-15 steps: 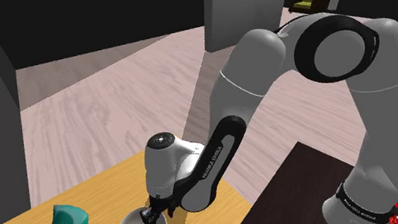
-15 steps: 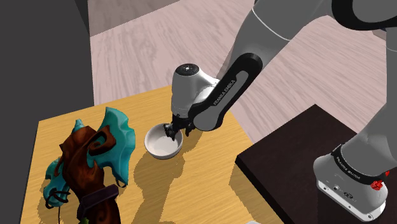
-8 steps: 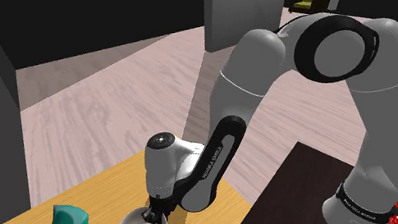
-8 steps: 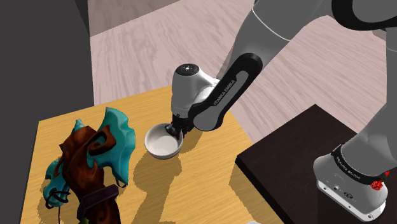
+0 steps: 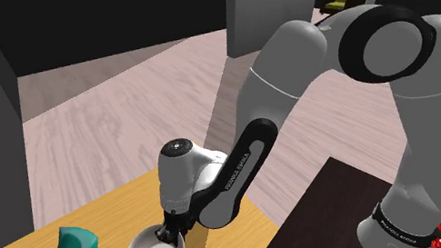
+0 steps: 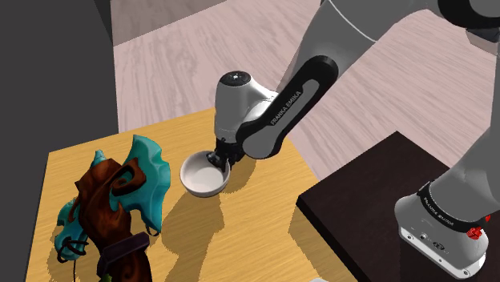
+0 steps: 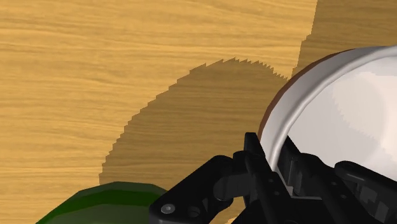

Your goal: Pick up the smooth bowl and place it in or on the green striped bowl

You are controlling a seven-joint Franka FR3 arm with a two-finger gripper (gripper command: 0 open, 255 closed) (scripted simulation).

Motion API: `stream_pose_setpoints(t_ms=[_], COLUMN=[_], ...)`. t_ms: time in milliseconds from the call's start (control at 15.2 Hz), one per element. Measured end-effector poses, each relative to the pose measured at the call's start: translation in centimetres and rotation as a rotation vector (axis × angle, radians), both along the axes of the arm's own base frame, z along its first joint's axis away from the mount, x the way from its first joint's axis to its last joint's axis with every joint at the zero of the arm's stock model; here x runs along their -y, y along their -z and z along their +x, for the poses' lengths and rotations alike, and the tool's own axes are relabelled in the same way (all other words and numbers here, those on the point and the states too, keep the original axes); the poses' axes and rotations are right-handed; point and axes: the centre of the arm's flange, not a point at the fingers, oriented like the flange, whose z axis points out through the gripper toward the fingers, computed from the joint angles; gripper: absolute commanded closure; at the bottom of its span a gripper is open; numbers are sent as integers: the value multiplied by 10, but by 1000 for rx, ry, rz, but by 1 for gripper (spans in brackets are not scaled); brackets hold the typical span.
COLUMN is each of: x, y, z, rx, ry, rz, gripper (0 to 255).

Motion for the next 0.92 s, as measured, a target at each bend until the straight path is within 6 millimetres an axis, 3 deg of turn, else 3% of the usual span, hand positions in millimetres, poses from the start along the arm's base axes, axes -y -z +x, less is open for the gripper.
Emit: stream_pose_setpoints(t_ms=[924], x=[0], y=[-74], z=[1], rx=[0], ry=[0], rz=[0], gripper=[255])
